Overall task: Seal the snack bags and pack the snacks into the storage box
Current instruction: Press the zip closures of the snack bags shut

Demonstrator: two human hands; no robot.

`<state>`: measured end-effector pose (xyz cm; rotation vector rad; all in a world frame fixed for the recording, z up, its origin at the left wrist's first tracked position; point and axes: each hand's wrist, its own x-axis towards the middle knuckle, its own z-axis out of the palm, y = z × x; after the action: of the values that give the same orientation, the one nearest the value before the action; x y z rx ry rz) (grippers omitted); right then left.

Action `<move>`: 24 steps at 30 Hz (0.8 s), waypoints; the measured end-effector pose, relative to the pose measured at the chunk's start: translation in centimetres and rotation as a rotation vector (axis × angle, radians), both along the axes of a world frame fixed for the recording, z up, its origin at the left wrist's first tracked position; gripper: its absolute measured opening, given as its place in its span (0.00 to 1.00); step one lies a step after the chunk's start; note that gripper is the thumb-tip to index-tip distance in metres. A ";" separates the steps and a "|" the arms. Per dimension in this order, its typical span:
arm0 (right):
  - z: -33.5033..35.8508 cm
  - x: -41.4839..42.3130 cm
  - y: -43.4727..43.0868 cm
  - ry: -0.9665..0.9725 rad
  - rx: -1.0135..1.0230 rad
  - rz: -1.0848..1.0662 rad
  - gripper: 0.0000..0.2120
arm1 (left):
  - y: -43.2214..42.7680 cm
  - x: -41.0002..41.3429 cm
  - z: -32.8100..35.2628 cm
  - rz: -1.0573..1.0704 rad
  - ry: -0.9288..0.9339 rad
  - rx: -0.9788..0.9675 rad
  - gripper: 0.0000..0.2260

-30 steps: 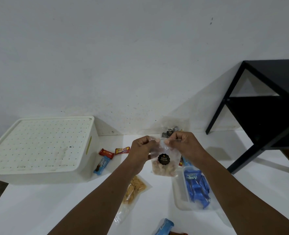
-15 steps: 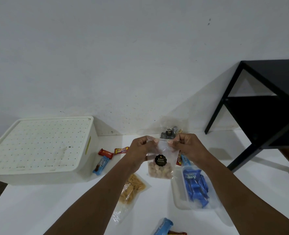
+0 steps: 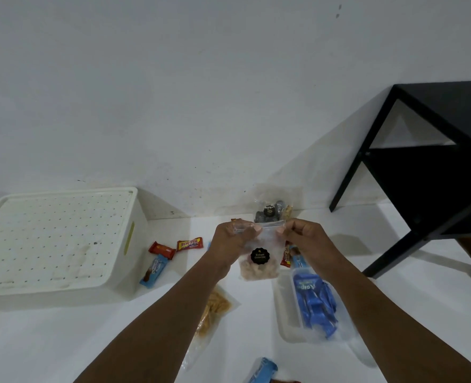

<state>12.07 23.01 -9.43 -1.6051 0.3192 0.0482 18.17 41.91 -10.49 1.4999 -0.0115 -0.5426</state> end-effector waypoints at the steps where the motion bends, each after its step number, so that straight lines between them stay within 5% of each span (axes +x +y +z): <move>1: -0.2 0.4 -0.3 -0.007 -0.019 -0.002 0.07 | -0.3 0.4 -0.2 -0.012 0.016 0.001 0.13; 6: -0.1 2.8 -2.0 -0.018 -0.071 0.011 0.07 | -2.0 3.0 -0.5 -0.085 -0.020 0.004 0.14; 14: 0.3 6.0 -6.6 -0.001 -0.216 -0.010 0.07 | -4.7 6.6 -1.4 -0.021 -0.039 0.009 0.03; 24: -2.3 9.3 -12.3 0.042 -0.282 -0.211 0.07 | -12.3 10.4 -3.6 -0.026 -0.243 0.224 0.06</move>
<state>21.41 10.70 -11.69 -1.8420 0.5455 -0.1304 28.60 29.60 -14.07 1.7801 -0.1644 -0.3882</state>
